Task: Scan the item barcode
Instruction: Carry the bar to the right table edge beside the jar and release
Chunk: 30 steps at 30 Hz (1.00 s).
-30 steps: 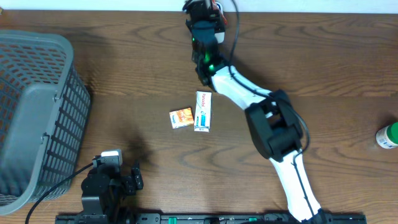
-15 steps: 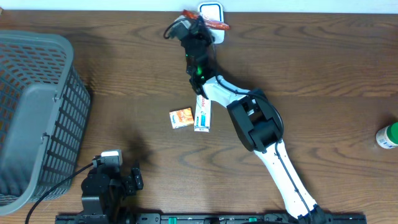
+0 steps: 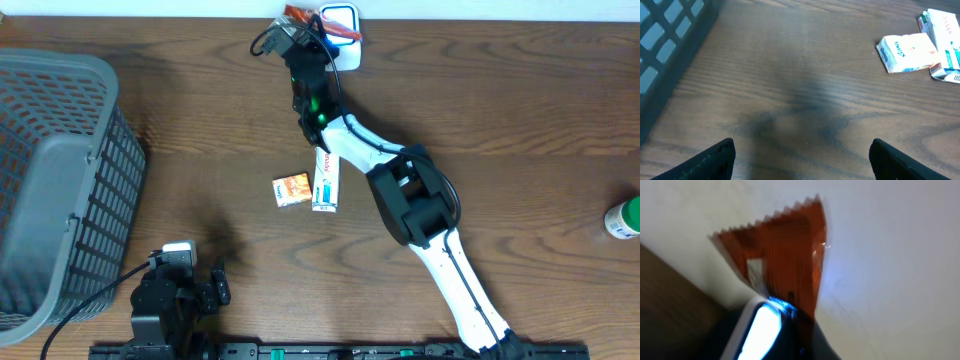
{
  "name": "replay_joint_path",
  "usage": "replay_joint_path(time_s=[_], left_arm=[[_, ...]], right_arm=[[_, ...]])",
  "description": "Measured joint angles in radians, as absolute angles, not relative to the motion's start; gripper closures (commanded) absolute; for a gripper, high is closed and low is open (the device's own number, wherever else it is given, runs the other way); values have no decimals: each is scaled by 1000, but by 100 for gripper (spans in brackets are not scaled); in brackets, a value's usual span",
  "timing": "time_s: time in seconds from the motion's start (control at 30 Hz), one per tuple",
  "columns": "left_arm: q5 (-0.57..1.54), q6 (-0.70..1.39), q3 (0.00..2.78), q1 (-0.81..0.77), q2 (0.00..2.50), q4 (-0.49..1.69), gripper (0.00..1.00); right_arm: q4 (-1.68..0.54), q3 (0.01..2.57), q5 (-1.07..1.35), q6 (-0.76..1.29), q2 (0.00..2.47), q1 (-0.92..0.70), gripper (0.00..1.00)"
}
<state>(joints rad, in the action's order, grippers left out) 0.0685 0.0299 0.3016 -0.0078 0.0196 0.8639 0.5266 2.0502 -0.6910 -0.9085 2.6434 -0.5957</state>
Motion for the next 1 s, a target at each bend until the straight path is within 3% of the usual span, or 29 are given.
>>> replay_joint_path(time_s=[0.13,0.3,0.53,0.7,1.0], left_arm=[[68,30,301,-8,20,865,14],[68,30,301,-8,20,865,14],[68,30,301,-8,20,865,14],[68,30,301,-8,20,865,14],[68,30,301,-8,20,864,14]], right_arm=[[67,2048,-741,-836,2493,-590,99],[-266,2059,-812,-694,2322,-537,99],[-845,2067,-950,-329,2251,-222,99],[-993,1987,-937,-76,2252,39,99],[-926,1747,-741,125,2252,368,99]])
